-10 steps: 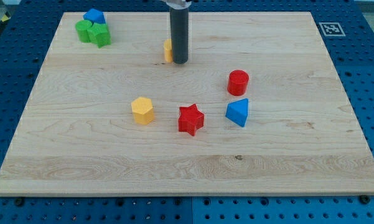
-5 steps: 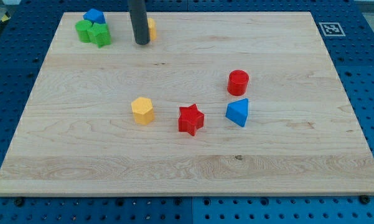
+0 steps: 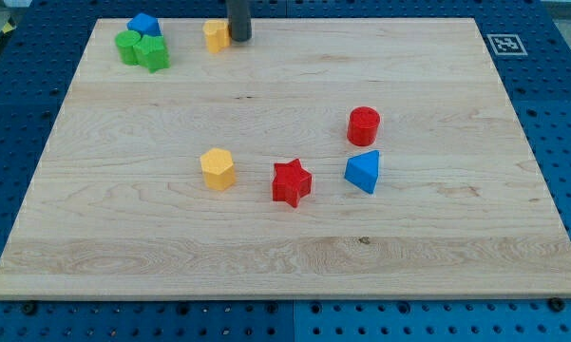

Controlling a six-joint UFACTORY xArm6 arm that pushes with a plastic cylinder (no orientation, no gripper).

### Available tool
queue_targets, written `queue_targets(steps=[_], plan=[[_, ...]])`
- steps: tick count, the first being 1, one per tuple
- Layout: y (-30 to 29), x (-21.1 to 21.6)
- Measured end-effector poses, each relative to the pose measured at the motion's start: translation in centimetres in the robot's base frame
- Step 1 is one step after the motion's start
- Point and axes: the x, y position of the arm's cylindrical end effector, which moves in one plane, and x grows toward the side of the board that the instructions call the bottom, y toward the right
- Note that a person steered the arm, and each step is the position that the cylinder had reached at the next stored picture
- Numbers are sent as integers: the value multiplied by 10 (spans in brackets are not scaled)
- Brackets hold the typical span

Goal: Move the yellow heart to the group of blocks

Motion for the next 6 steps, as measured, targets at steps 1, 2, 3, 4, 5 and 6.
queue_targets(steps=[1, 2, 3, 4, 5, 6], plan=[[-14, 4], [-36, 4], [-69, 4], [-74, 8], [-53, 36], [5, 40]])
